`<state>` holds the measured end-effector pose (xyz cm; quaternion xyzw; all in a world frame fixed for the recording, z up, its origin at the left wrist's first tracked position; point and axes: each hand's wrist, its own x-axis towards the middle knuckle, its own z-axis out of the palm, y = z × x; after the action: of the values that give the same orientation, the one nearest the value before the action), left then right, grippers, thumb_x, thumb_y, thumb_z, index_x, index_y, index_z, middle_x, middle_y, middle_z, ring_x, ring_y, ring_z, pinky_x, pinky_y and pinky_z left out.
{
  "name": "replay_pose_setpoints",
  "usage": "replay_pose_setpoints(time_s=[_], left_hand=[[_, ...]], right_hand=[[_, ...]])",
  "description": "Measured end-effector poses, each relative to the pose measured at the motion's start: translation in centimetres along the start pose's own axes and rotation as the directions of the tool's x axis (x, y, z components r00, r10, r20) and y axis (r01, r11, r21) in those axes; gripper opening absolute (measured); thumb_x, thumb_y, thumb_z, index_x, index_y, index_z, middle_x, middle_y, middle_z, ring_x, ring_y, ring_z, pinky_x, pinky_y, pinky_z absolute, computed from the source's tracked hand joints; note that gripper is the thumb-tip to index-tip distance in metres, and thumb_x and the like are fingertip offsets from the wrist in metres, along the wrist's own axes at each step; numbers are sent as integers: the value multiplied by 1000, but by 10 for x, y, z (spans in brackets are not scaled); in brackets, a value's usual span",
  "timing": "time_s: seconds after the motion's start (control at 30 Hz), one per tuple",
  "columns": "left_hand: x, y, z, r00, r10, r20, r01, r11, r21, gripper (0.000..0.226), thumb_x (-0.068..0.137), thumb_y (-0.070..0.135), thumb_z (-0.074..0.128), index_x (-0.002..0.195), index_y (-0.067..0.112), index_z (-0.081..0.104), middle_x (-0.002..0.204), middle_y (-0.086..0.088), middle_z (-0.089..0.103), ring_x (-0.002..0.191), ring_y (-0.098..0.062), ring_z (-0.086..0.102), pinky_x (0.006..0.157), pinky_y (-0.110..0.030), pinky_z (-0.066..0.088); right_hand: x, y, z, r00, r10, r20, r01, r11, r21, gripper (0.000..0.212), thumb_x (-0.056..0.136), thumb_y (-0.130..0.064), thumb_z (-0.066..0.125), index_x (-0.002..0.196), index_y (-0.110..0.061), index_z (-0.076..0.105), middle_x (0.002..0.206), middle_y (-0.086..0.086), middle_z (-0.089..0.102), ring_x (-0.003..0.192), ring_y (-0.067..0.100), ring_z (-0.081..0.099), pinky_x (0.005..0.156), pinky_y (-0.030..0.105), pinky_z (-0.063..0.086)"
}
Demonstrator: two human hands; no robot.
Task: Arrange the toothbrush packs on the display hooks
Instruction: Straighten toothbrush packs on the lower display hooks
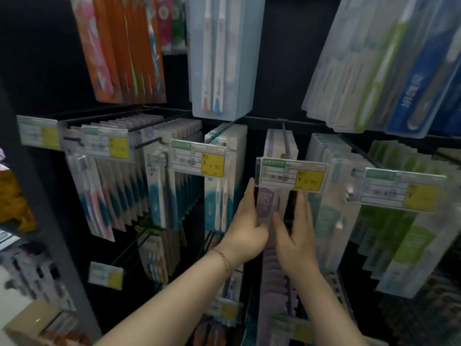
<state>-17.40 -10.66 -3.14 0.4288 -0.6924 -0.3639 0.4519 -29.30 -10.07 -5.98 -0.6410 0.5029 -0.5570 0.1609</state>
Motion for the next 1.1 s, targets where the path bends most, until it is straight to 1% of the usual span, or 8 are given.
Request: replay_pose_setpoints(time_s=[0.07, 0.2, 0.33, 0.53, 0.63, 0.73, 0.87, 1.1], left_hand=[[-7, -1, -10, 997, 11, -72, -7, 998, 57, 70, 91, 15, 52, 150, 27, 16, 146, 10, 34, 133, -3, 32, 112, -28, 31], [-18, -3, -36, 970, 73, -230, -36, 987, 158, 46, 92, 13, 56, 132, 26, 39, 122, 8, 47, 107, -5, 50, 78, -7, 40], [-23, -14, -69, 929, 108, -355, -27, 974, 224, 23, 91, 13, 57, 108, 24, 46, 105, 5, 52, 89, -7, 52, 72, -11, 41], [-36, -32, -124, 852, 44, -521, 68, 979, 193, 29, 88, 12, 60, 110, 20, 44, 104, 5, 43, 90, -14, 51, 80, -26, 43], [-37, -46, -153, 827, -12, -562, 108, 985, 137, 42, 87, 11, 61, 123, 13, 41, 118, 0, 39, 111, -19, 46, 101, -36, 41], [-33, -58, -174, 871, -87, -483, 141, 987, 78, 65, 90, 10, 57, 146, 14, 24, 145, -6, 28, 136, -21, 29, 116, -35, 25], [-28, -71, -184, 939, -112, -324, 126, 992, 24, 77, 94, 3, 46, 153, 26, 2, 159, 1, 9, 146, -11, 8, 111, -21, 8], [-25, -86, -191, 981, -129, -148, 120, 991, -62, 84, 96, 6, 45, 149, 40, -11, 160, 7, 5, 143, -4, 9, 121, -39, 17]], right_hand=[[-3, -1, 0, 986, -91, -140, 86, 995, -42, 55, 97, -30, 51, 147, -15, 33, 153, 2, 32, 142, 11, 27, 114, 26, 24], [-5, -6, 12, 930, -231, -285, 225, 973, -54, 32, 89, -20, 50, 117, -8, 56, 114, 2, 55, 108, 11, 53, 93, 24, 44], [-8, -18, 39, 954, -202, -222, 202, 979, -23, 20, 86, -18, 51, 104, -18, 58, 95, -11, 54, 92, 3, 52, 83, 3, 36], [-6, -44, 96, 993, -116, -13, 116, 993, -4, 22, 96, -9, 50, 110, -14, 66, 99, -8, 62, 89, -7, 55, 80, 3, 41], [-3, -63, 134, 991, 40, 128, -53, 993, 104, 37, 99, -9, 47, 135, -16, 53, 130, -10, 53, 120, -3, 48, 102, 12, 36], [-1, -77, 167, 960, 129, 250, -185, 959, 216, 52, 102, -18, 44, 150, -25, 24, 149, -17, 26, 135, -2, 27, 108, 13, 23], [-5, -82, 199, 946, 141, 291, -222, 938, 266, 57, 102, -34, 39, 143, -51, 3, 151, -28, 8, 140, -7, 10, 114, 20, 12], [-6, -83, 220, 960, 151, 237, -206, 951, 232, 57, 101, -44, 37, 136, -63, -4, 148, -34, 5, 143, -5, 10, 119, 29, 13]])
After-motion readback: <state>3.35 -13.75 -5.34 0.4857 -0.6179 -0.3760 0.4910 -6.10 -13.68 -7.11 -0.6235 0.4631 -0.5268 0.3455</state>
